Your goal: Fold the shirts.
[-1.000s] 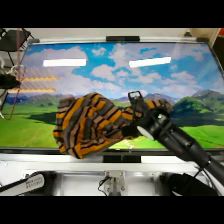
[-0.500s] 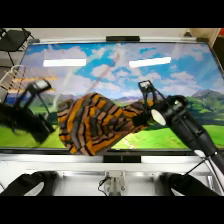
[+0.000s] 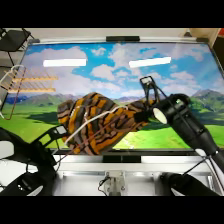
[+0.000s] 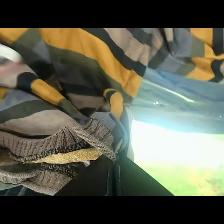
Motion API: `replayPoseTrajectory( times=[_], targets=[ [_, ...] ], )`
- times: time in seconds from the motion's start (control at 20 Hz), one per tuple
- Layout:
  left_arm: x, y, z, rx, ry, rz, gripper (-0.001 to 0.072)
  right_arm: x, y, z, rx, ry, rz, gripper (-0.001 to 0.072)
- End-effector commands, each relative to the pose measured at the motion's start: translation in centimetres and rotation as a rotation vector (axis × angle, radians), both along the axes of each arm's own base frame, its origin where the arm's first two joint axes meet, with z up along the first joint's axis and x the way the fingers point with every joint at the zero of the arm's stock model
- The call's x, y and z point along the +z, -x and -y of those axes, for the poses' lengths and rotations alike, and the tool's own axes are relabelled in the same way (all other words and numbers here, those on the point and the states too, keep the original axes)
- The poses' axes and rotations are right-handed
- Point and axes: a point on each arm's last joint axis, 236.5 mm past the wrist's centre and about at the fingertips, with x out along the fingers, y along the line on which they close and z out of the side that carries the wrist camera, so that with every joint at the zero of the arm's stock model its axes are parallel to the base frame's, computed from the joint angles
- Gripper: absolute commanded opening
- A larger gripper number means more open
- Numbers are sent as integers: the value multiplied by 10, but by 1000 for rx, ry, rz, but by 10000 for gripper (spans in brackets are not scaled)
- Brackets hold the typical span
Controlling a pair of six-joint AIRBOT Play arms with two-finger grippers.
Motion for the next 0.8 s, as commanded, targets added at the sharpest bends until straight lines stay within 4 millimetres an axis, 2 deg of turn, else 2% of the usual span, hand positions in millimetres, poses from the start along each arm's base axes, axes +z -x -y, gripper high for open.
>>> replayPoseTrajectory(
  times=[0.0, 0.15, 0.3, 0.5, 0.6, 0.75],
  targets=[
    [-15, -4, 28, -13, 108, 14, 55, 3, -5, -6, 5, -25, 25, 62],
    [-15, -17, 41, -23, 157, 65, 55, 7, -8, -8, 9, -40, 47, 62],
    [-21, -14, 53, -55, 180, 14, 54, 22, -12, -10, 12, -67, 91, 62],
    [-26, -18, 58, -70, 187, 8, 54, 25, -9, -10, 11, -76, 90, 62],
    [-26, -16, 54, -73, 169, 3, 54, 25, -9, -8, 9, -66, 92, 62],
    [-29, -31, 23, -40, 48, 90, 54, 23, -4, 1, 0, -32, 69, 62]
  ],
)
